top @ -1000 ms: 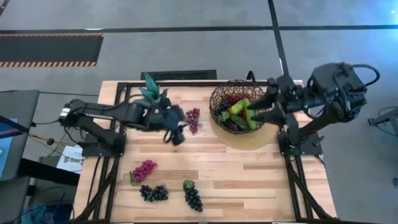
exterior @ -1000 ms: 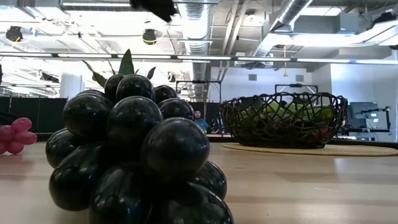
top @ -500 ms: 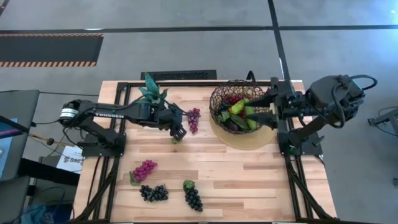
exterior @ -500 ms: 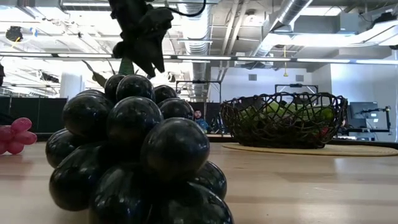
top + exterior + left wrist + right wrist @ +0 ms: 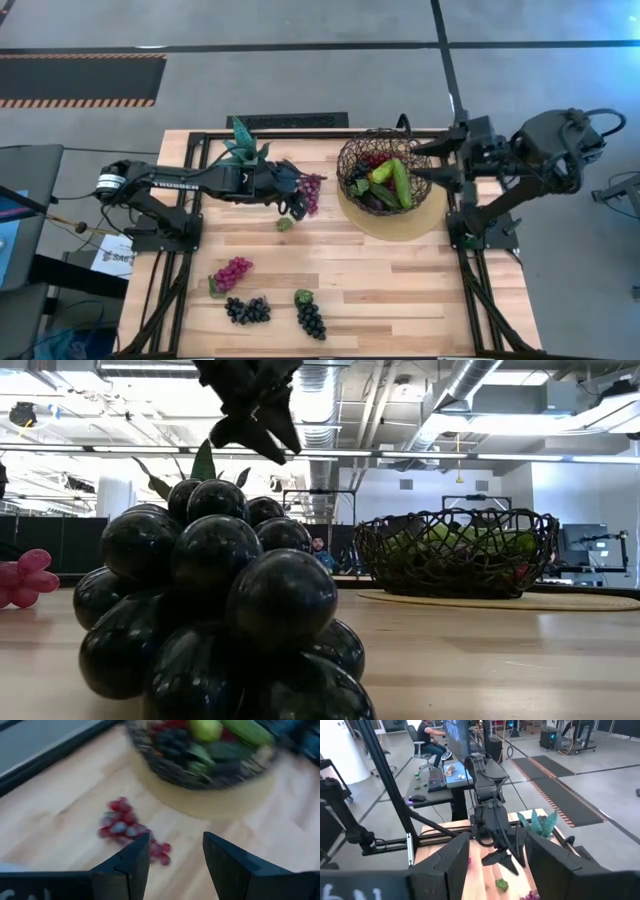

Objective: Build produce basket
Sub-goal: Put the purple grapes into the black wire basket

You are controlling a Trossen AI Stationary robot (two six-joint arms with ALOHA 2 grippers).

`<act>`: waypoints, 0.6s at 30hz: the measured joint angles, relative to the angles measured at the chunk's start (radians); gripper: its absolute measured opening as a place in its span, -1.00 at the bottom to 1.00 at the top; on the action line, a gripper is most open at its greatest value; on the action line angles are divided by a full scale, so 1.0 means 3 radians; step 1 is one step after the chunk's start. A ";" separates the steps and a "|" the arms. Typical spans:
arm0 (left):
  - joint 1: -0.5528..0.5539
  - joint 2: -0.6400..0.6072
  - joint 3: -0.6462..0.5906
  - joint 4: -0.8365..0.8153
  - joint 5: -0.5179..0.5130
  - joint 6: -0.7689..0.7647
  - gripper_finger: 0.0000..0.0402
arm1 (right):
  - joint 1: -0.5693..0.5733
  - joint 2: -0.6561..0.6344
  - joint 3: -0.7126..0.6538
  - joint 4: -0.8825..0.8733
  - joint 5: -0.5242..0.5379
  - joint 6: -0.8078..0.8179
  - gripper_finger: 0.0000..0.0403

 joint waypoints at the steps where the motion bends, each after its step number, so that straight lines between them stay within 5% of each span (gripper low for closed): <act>1: 0.0001 0.0000 0.0000 -0.0039 -0.0108 -0.0150 -0.17 | 0.0000 -0.0044 0.0000 -0.0046 0.0005 -0.0009 0.04; 10: -0.0030 0.0348 0.0002 0.0005 -0.0126 -0.0846 -0.38 | 0.0002 -0.0389 0.0004 -0.0271 0.0013 -0.0138 0.04; 18: 0.0020 0.0983 0.0022 0.0580 0.0566 -0.0890 -0.41 | 0.0004 -0.0530 0.0003 -0.0413 -0.0019 -0.0196 0.04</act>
